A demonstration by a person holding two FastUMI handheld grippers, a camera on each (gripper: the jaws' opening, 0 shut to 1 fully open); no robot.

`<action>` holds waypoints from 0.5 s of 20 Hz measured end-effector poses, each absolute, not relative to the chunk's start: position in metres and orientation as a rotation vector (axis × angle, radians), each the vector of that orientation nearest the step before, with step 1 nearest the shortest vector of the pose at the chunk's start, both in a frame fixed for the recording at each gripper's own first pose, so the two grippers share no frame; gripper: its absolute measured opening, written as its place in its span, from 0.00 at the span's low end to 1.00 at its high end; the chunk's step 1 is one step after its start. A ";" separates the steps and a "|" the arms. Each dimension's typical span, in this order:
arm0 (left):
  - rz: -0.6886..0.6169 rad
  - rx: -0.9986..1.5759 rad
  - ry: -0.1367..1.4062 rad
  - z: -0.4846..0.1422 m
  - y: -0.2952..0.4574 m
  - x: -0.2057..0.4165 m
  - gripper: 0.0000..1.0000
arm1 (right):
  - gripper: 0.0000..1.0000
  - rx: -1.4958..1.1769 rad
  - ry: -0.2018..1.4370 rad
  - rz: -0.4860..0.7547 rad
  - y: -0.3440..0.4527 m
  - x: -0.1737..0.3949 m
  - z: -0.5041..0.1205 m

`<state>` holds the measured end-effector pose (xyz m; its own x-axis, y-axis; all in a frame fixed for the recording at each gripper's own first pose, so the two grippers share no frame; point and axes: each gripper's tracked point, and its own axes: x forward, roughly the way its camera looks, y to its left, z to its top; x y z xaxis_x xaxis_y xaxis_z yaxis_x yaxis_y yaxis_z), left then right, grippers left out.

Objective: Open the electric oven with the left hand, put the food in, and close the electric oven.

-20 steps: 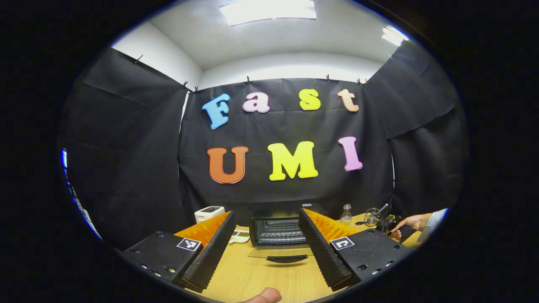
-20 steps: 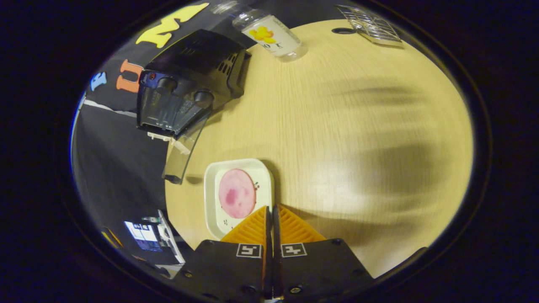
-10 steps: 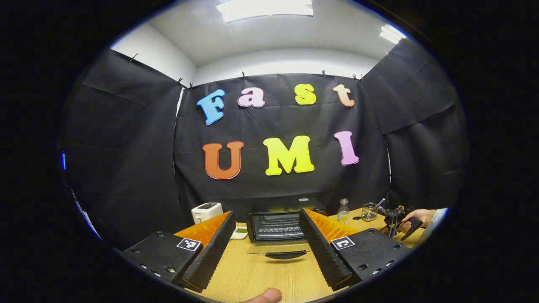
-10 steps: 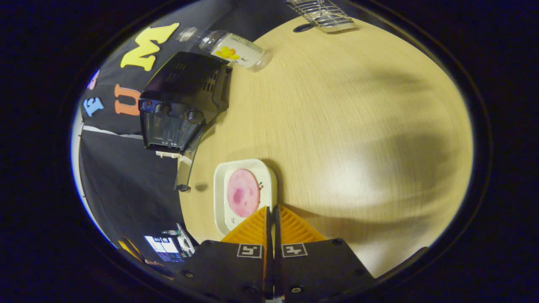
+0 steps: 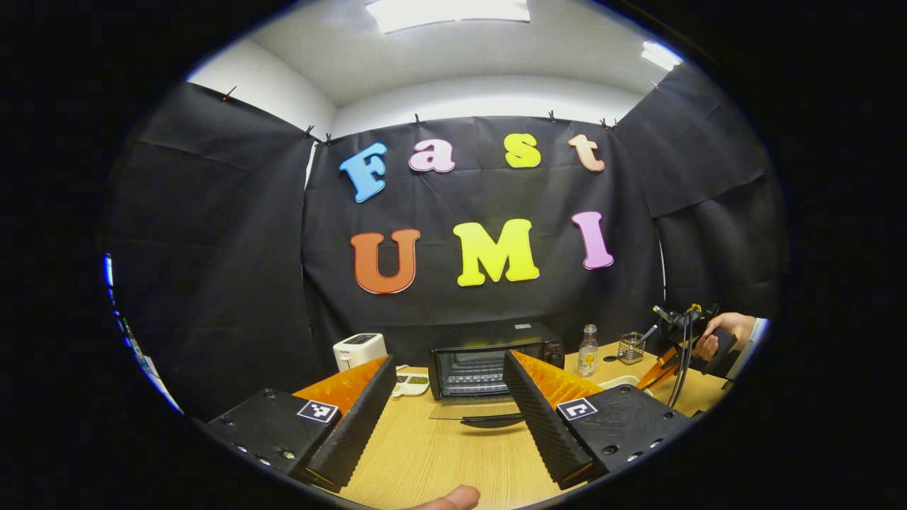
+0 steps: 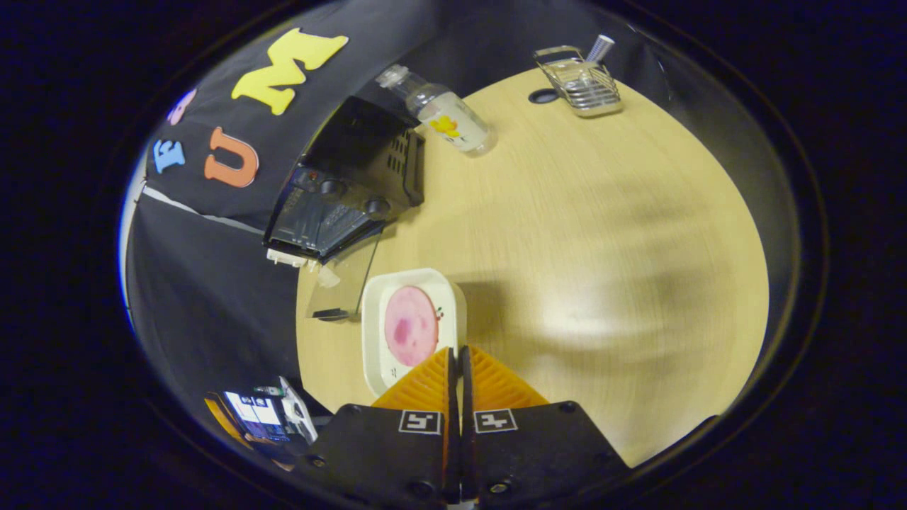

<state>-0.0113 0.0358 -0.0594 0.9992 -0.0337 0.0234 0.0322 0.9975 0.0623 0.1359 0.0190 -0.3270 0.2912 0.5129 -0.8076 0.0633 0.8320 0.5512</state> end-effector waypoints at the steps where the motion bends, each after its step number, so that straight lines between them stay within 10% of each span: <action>1: -0.031 0.058 -0.027 -0.059 0.037 -0.011 0.96 | 0.01 0.534 1.247 0.330 0.027 0.137 -0.322; 10: -0.020 0.047 -0.032 -0.065 0.047 -0.006 0.96 | 0.01 0.586 1.273 0.411 0.112 0.145 -0.298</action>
